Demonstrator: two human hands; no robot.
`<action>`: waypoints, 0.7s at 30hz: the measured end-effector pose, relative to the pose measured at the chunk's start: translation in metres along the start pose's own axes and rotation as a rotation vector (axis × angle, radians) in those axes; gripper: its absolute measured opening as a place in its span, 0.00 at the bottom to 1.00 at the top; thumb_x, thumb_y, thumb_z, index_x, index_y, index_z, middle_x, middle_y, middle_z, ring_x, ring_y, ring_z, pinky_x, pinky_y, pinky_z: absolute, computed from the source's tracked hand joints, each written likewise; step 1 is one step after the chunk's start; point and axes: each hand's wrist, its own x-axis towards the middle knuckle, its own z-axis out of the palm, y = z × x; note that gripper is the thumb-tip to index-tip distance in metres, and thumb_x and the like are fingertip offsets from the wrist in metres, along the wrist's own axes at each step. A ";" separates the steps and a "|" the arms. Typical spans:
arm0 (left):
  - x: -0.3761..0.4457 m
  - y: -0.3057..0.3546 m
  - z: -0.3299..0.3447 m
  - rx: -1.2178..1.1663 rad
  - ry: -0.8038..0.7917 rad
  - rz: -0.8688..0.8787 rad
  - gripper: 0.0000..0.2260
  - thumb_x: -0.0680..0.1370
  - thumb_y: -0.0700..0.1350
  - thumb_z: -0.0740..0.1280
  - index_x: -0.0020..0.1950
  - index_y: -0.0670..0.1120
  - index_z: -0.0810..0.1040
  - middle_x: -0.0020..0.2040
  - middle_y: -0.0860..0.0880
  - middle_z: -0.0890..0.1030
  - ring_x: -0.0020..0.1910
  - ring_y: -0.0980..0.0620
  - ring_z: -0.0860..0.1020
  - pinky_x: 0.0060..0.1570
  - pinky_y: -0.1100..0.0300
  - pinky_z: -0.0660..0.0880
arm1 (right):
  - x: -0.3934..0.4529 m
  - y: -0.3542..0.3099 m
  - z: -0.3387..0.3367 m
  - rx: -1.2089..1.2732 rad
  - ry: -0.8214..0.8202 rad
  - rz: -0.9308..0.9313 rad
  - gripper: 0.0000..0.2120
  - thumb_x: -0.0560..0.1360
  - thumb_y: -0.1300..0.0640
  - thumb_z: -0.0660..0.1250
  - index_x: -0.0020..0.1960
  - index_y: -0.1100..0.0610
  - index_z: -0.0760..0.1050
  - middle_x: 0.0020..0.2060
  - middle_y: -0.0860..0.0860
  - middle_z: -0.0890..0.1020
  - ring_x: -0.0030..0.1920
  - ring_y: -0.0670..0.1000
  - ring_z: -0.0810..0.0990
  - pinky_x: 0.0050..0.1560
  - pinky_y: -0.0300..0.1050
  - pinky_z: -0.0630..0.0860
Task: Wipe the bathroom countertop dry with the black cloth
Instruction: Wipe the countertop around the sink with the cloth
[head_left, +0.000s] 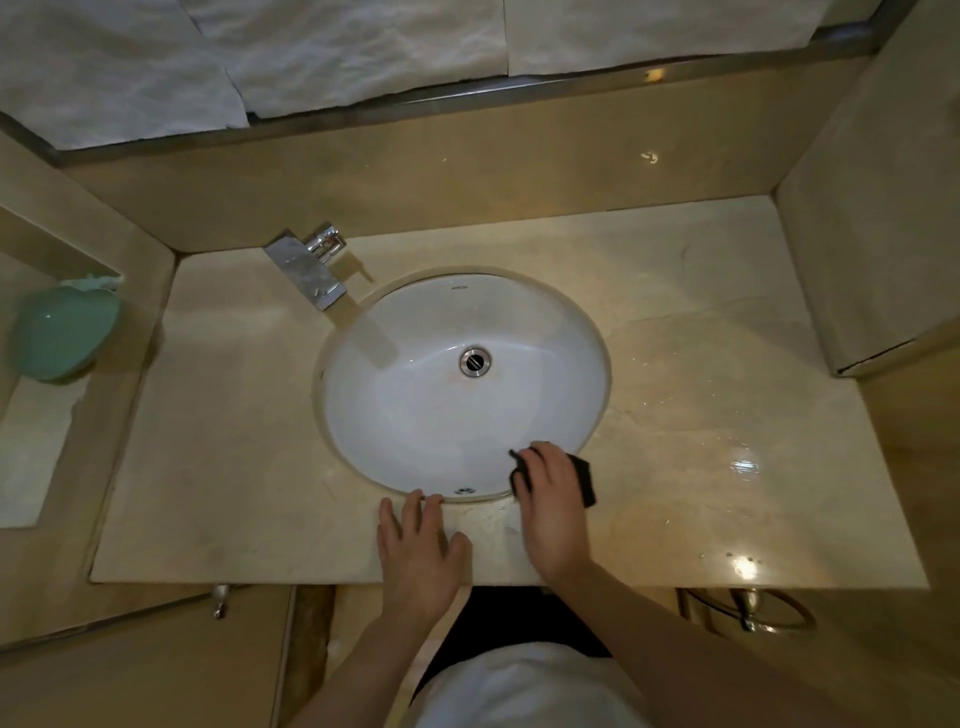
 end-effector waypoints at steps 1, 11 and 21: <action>0.000 -0.002 0.000 0.013 -0.003 0.011 0.33 0.75 0.59 0.47 0.80 0.50 0.57 0.81 0.49 0.52 0.79 0.41 0.40 0.77 0.47 0.42 | 0.002 -0.008 0.006 0.020 -0.042 0.001 0.13 0.83 0.56 0.59 0.64 0.58 0.75 0.63 0.51 0.75 0.65 0.51 0.72 0.68 0.52 0.69; 0.014 -0.001 0.011 -0.093 0.326 0.144 0.15 0.75 0.41 0.61 0.57 0.46 0.82 0.57 0.50 0.82 0.70 0.42 0.67 0.71 0.44 0.62 | -0.010 -0.027 -0.075 0.566 0.097 0.391 0.13 0.83 0.53 0.59 0.64 0.48 0.76 0.59 0.44 0.81 0.59 0.43 0.78 0.58 0.40 0.75; 0.038 0.089 0.038 -0.514 0.284 0.217 0.13 0.80 0.37 0.63 0.61 0.50 0.79 0.56 0.55 0.80 0.57 0.58 0.76 0.54 0.65 0.71 | -0.004 0.081 -0.235 0.274 0.491 0.699 0.17 0.83 0.47 0.57 0.69 0.49 0.70 0.60 0.54 0.78 0.54 0.57 0.77 0.40 0.45 0.73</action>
